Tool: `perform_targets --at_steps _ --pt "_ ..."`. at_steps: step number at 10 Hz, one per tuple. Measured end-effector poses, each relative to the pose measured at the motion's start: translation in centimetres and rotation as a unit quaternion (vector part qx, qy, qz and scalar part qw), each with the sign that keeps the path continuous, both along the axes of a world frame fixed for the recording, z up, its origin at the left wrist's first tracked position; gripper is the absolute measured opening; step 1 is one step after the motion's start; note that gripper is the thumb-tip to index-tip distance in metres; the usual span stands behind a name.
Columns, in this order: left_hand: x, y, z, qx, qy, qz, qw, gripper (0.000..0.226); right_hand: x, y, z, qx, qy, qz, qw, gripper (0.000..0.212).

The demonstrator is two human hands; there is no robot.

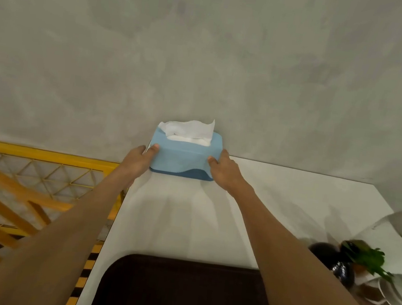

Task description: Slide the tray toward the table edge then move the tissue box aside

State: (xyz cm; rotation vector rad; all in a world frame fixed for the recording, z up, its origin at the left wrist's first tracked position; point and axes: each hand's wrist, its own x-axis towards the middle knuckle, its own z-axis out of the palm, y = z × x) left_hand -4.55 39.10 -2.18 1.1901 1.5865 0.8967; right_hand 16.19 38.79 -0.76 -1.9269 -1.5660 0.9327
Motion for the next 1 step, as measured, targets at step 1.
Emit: perform_targets --at_steps 1 --pt "0.97 -2.45 0.38 0.011 0.045 0.031 0.998 0.057 0.73 -2.73 0.17 -0.006 -0.025 0.003 1.000 0.052"
